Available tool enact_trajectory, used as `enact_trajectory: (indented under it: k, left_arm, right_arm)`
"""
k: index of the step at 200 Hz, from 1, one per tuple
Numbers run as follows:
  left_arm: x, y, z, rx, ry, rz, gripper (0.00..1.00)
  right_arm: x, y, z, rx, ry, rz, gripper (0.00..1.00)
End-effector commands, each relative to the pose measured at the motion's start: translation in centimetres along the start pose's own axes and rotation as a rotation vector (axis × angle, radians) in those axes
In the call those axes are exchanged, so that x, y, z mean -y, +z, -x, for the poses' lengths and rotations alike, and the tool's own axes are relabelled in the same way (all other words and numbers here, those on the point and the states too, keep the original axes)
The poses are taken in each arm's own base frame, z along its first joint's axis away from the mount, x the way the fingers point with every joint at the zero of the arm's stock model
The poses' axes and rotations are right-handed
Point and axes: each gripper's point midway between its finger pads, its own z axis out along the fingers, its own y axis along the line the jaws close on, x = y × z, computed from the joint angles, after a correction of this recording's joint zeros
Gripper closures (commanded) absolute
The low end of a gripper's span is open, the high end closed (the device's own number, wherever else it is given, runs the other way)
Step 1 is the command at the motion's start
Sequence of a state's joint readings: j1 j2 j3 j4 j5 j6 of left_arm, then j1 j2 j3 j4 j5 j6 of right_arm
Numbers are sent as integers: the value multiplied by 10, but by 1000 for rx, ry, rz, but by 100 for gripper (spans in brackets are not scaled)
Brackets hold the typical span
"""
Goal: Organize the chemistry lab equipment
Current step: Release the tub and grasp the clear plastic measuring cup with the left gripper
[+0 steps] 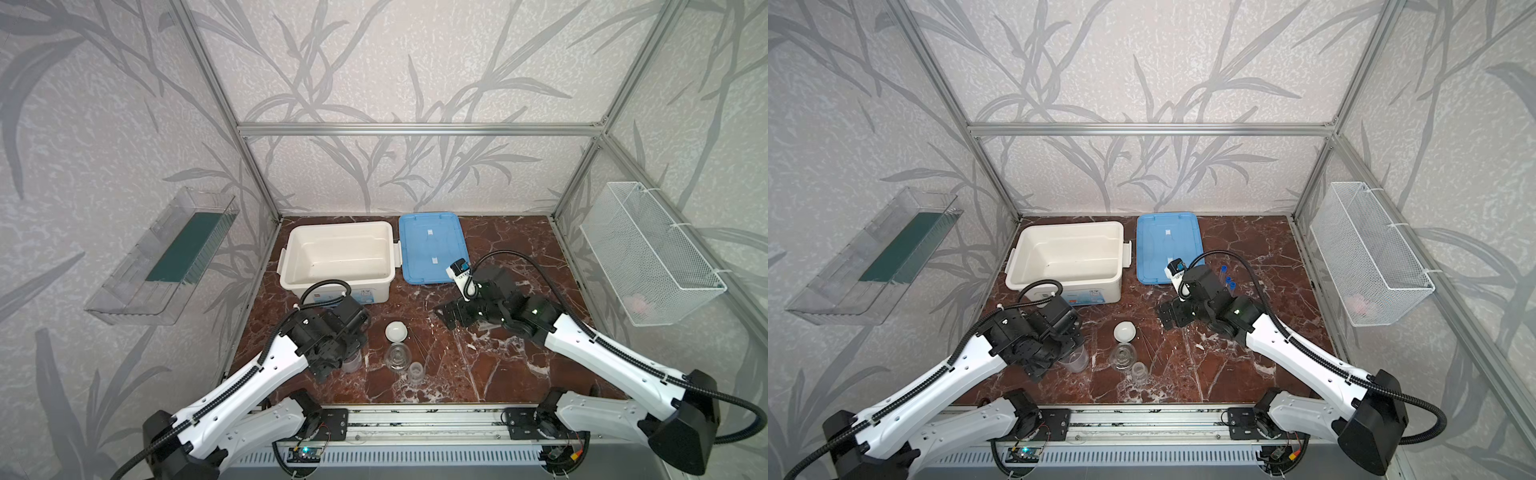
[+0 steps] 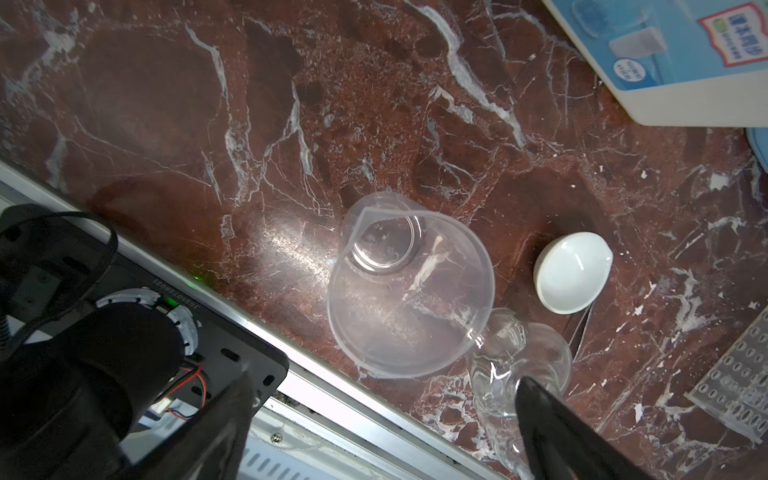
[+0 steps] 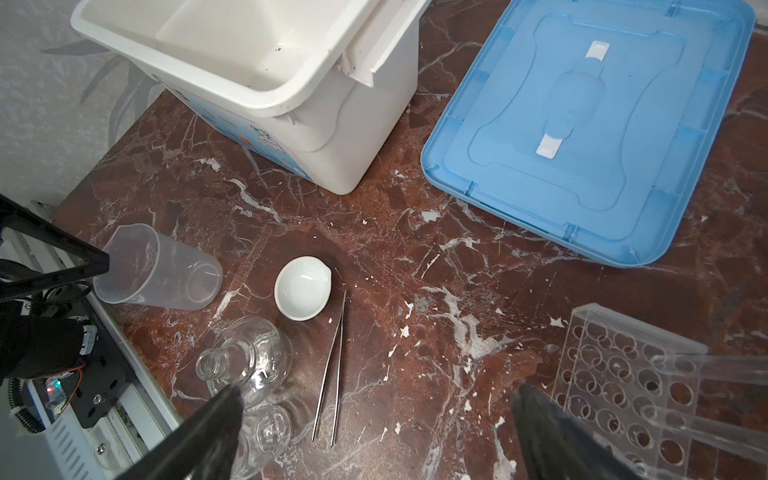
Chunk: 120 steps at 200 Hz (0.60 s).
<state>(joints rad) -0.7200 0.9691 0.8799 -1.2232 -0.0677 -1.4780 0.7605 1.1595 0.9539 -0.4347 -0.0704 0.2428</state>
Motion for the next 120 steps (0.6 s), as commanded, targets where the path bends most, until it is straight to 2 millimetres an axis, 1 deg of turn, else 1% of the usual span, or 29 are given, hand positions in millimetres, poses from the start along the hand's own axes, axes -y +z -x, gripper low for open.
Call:
enact_trajectory:
  k: [1, 20, 37, 53, 91, 120]
  left_arm:
    - [9, 1, 6, 34, -48, -42, 1]
    - [18, 4, 5, 29, -40, -69, 1]
    - [18, 12, -1, 3, -43, -45, 1]
    - [13, 21, -6, -19, -59, -12, 1]
    - [10, 20, 4, 37, -58, 6, 1]
    - [11, 32, 1, 26, -55, 25, 1]
  right_arm:
    - [-4, 2, 0, 11, 7, 20, 1]
    - [-4, 4, -1, 10, 8, 21, 1]
    - [-4, 5, -2, 7, 8, 18, 1]
    - [-4, 6, -3, 7, 8, 18, 1]
    - [-3, 6, -2, 12, 9, 16, 1]
    - [-3, 8, -2, 10, 13, 19, 1]
